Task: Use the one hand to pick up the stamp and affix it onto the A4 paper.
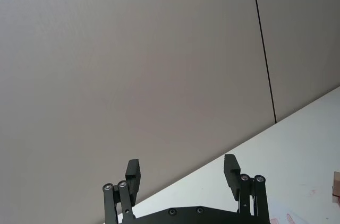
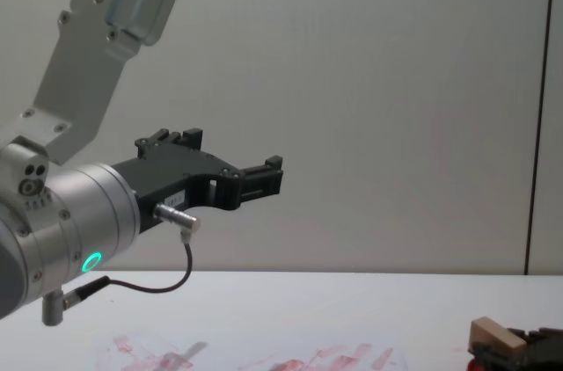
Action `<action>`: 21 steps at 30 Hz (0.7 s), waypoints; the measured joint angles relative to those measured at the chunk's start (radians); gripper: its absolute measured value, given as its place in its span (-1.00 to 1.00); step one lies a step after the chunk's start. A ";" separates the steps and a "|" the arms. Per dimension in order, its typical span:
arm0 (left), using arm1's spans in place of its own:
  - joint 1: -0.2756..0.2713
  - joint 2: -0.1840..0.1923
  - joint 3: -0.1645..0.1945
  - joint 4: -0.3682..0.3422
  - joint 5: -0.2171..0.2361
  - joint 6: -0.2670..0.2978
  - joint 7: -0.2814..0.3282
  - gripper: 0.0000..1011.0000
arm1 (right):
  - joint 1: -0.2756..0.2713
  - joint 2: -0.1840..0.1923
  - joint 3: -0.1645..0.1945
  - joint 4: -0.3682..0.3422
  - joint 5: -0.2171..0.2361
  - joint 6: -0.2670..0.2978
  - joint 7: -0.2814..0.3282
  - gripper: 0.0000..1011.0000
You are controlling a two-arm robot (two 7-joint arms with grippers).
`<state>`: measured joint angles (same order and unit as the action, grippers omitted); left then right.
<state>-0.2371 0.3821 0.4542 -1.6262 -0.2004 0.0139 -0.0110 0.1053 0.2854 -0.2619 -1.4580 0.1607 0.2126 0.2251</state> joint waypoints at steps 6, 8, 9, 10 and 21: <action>0.000 0.000 0.000 0.000 0.000 0.000 0.000 0.98 | 0.008 -0.003 0.002 0.009 -0.002 -0.003 0.002 -0.51; 0.000 0.000 0.000 0.000 0.000 0.000 0.000 0.98 | 0.009 -0.003 0.002 0.010 -0.004 -0.007 0.002 -0.57; 0.000 0.000 0.000 0.000 0.000 0.000 0.000 0.98 | 0.010 -0.003 0.002 0.010 -0.004 -0.009 0.003 -0.57; 0.000 0.000 0.000 0.000 0.000 0.000 0.000 0.98 | 0.010 -0.003 0.002 0.009 -0.006 -0.014 0.003 -0.57; 0.000 0.000 0.000 0.000 0.000 0.000 0.000 0.98 | 0.007 -0.004 -0.006 -0.034 -0.021 -0.050 0.032 -0.57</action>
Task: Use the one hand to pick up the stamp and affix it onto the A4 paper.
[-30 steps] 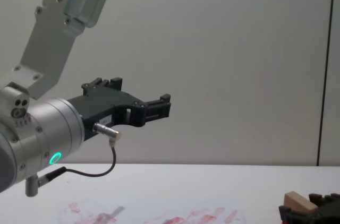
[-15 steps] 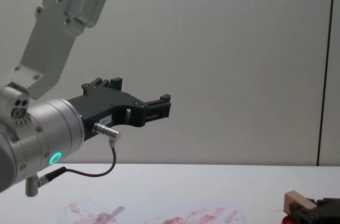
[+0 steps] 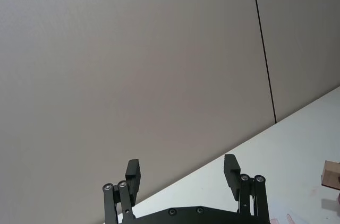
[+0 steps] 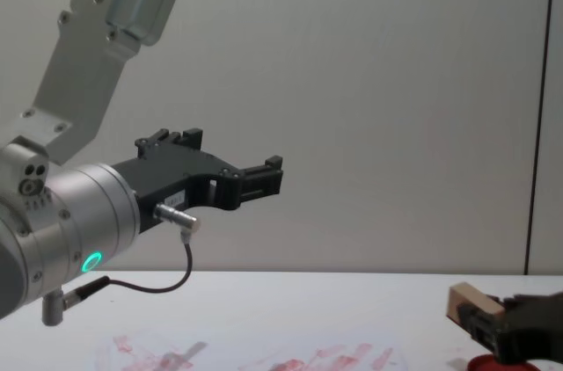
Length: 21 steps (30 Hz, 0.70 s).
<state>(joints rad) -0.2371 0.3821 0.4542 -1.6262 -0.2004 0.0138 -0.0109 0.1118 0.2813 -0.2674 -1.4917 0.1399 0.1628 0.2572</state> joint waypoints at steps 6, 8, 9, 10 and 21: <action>0.000 0.000 0.000 0.000 0.000 0.000 0.000 0.98 | 0.001 -0.012 -0.015 -0.021 -0.015 -0.004 0.022 -0.57; 0.000 0.000 0.000 0.000 0.000 0.000 0.000 0.98 | 0.004 -0.020 -0.022 -0.023 -0.021 -0.004 0.027 -0.57; 0.000 0.000 0.000 0.000 0.000 0.000 0.000 0.98 | 0.005 -0.021 -0.024 -0.023 -0.023 -0.004 0.028 -0.57; 0.000 0.000 0.000 0.000 0.000 0.000 0.000 0.98 | 0.006 -0.025 -0.027 -0.023 -0.025 -0.004 0.029 -0.57; 0.000 0.000 0.000 0.000 0.000 0.000 0.000 0.98 | 0.037 -0.069 -0.059 0.014 -0.055 0.004 0.034 -0.57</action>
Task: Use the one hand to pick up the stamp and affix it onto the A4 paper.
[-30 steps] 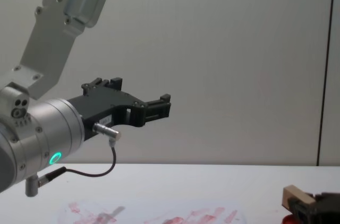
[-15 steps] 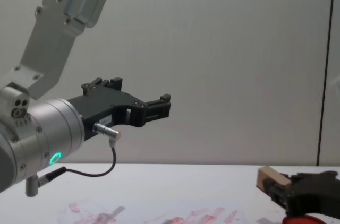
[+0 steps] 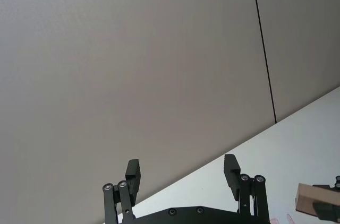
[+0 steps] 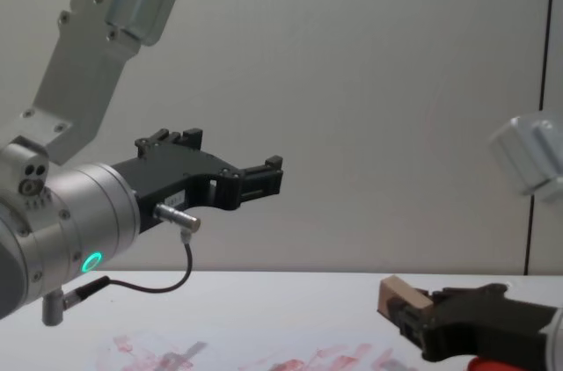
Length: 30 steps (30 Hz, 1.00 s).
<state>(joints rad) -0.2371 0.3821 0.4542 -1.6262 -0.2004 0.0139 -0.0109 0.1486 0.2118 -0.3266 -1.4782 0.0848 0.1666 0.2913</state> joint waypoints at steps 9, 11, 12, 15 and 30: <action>0.000 0.000 0.000 0.000 0.000 0.000 0.000 0.98 | 0.024 -0.028 -0.018 0.046 -0.023 0.016 0.003 -0.57; 0.000 0.000 0.000 0.000 0.000 0.000 0.000 0.98 | 0.030 -0.034 -0.023 0.059 -0.031 0.021 0.007 -0.57; 0.000 0.000 0.000 0.000 0.000 0.000 0.000 0.98 | 0.031 -0.035 -0.024 0.061 -0.033 0.022 0.008 -0.57; 0.000 0.000 0.000 0.000 0.000 0.000 0.000 0.98 | 0.038 -0.042 -0.030 0.076 -0.042 0.028 0.013 -0.57; 0.000 0.000 0.000 0.000 0.000 0.000 0.000 0.98 | 0.058 -0.061 -0.046 0.122 -0.074 0.053 0.025 -0.57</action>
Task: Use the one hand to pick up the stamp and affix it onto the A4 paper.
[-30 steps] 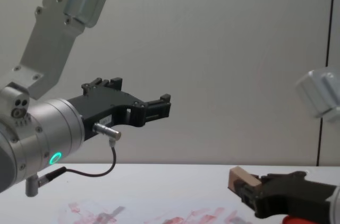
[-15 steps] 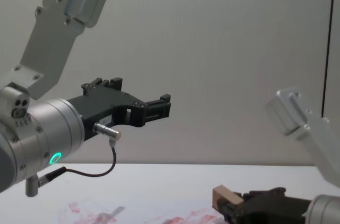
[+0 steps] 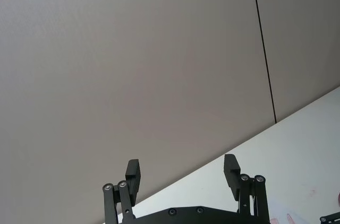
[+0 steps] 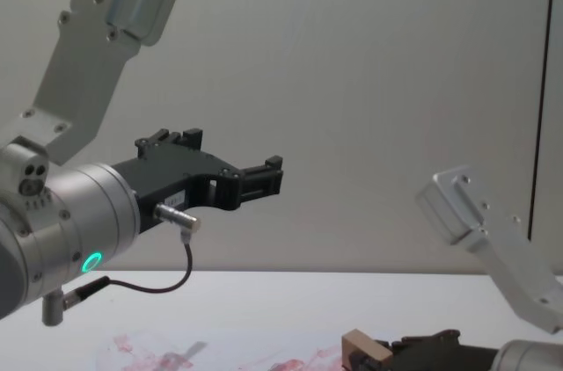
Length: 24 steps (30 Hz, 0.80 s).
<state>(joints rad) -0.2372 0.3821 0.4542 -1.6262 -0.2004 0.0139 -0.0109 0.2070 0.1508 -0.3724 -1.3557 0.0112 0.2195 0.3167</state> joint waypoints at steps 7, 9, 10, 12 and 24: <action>0.000 0.000 0.000 0.000 0.000 0.000 0.000 0.98 | 0.005 -0.003 -0.002 0.010 -0.007 0.004 0.000 -0.57; 0.000 0.000 0.000 0.000 0.000 0.000 0.000 0.98 | 0.006 -0.004 -0.002 0.013 -0.010 0.006 -0.001 -0.57; 0.000 0.000 0.000 0.000 0.000 0.000 0.000 0.98 | 0.007 -0.004 -0.003 0.014 -0.011 0.007 -0.001 -0.57; 0.000 0.000 0.000 0.000 0.000 0.000 0.000 0.98 | 0.008 -0.005 -0.003 0.016 -0.014 0.009 -0.002 -0.57; 0.000 0.000 0.000 0.000 0.000 0.000 0.000 0.98 | 0.009 -0.004 0.001 0.019 -0.005 0.020 -0.008 -0.57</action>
<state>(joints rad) -0.2372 0.3821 0.4542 -1.6262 -0.2004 0.0139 -0.0109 0.2160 0.1472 -0.3718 -1.3371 0.0063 0.2396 0.3083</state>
